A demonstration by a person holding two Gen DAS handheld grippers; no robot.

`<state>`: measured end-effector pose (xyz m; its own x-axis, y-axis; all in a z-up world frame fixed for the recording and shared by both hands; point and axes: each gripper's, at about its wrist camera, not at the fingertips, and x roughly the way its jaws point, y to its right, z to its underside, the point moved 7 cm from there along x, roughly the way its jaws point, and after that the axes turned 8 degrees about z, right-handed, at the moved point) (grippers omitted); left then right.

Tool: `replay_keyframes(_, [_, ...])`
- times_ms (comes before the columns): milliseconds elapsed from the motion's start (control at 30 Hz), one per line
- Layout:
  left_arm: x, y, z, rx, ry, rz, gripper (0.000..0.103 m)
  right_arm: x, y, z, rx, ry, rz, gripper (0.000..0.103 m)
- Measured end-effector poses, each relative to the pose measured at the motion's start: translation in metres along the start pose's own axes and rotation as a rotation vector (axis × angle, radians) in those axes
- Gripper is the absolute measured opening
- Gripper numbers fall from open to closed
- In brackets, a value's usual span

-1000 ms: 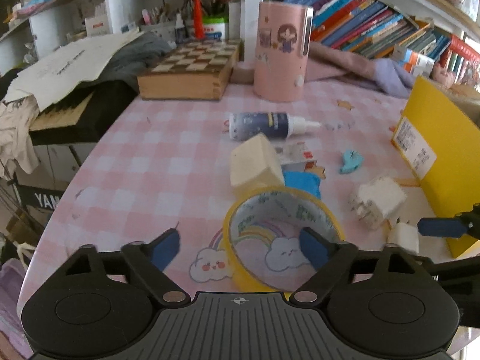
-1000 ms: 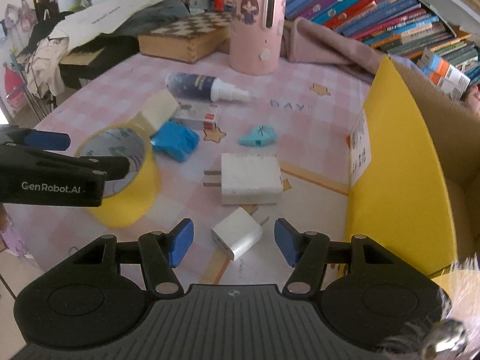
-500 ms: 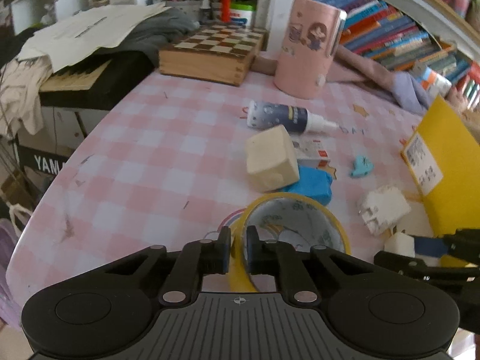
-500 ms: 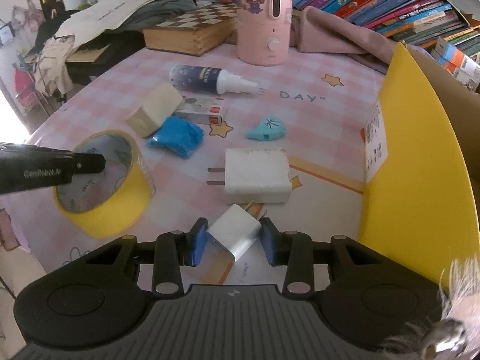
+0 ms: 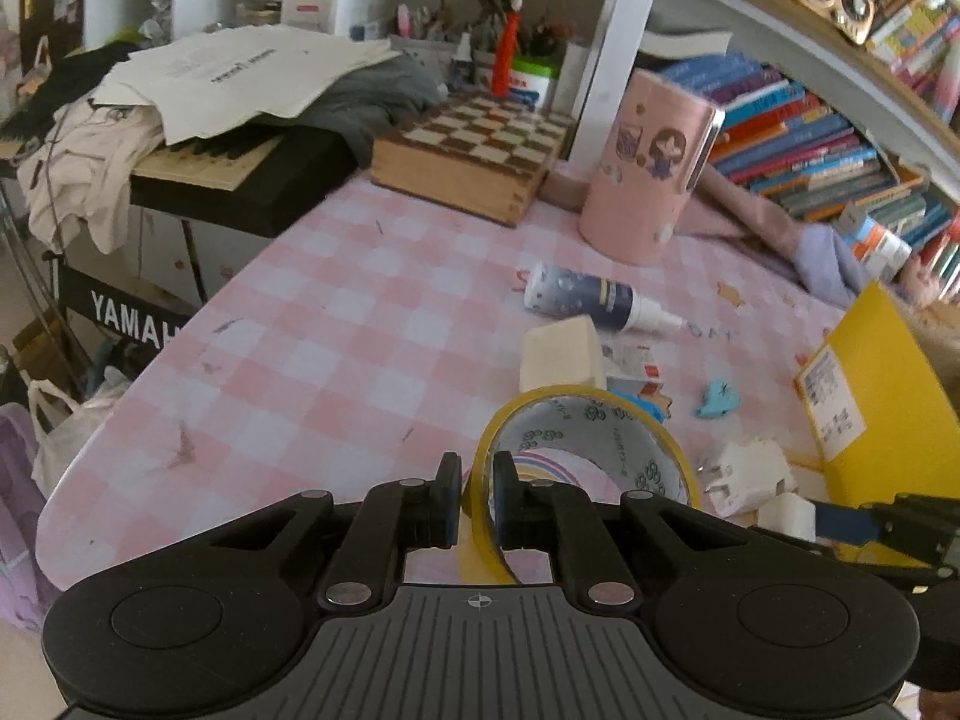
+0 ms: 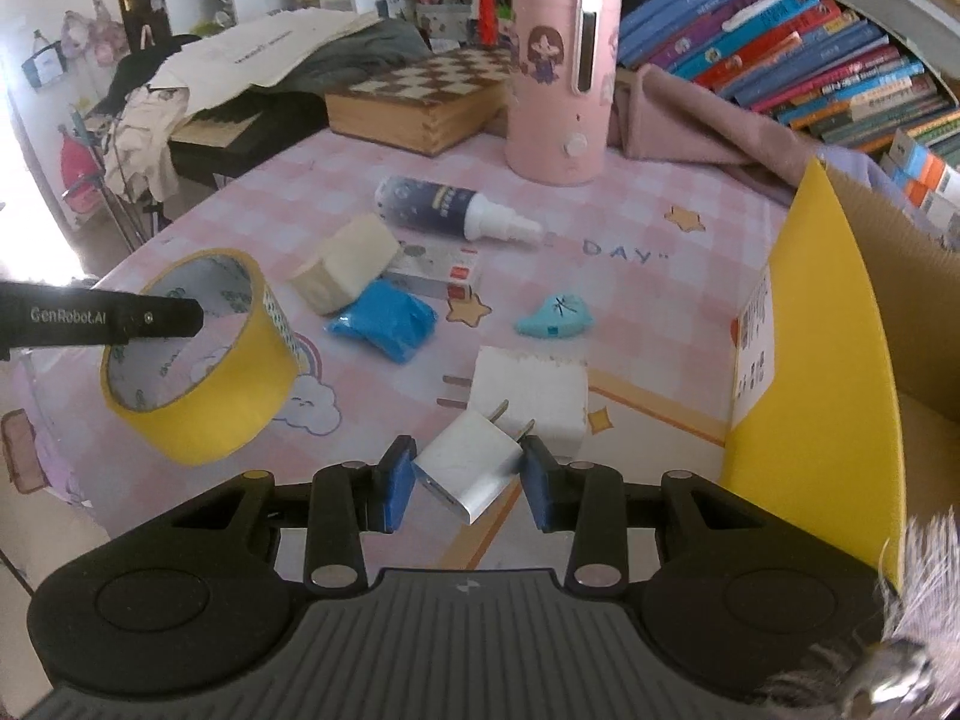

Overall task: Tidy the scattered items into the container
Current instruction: 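Close the left tool on the tape rim while the right tool grasps the small white charger, then lift the tape roll and charger and carry both toward the yellow box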

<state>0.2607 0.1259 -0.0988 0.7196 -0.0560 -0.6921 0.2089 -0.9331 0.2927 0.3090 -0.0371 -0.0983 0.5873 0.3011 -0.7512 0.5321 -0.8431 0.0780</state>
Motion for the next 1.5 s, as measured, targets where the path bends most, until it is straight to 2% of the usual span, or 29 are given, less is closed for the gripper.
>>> replay_keyframes(300, [-0.038,0.003,-0.005,-0.013,0.055,0.053,0.009,-0.029,-0.003,-0.006,0.018,0.071,0.014,0.036])
replay_keyframes(533, [-0.07,0.011,-0.02,0.038,0.117,0.091,0.009,-0.057,-0.005,-0.014,0.035,0.132,0.023,0.036])
replay_keyframes(733, [-0.096,0.028,-0.025,0.143,0.152,0.116,0.009,-0.089,0.006,-0.016,0.077,0.166,0.054,0.036])
replay_keyframes(833, [-0.108,0.032,-0.017,0.169,0.155,0.125,0.009,-0.105,0.004,-0.009,0.095,0.171,0.064,0.036])
replay_keyframes(1133, [-0.14,0.035,0.021,0.129,0.134,0.196,0.009,-0.144,-0.014,0.036,0.138,0.146,0.086,0.036])
replay_keyframes(1500, [-0.158,0.053,0.074,0.173,0.068,0.281,0.009,-0.176,-0.017,0.083,0.193,0.132,0.154,0.036])
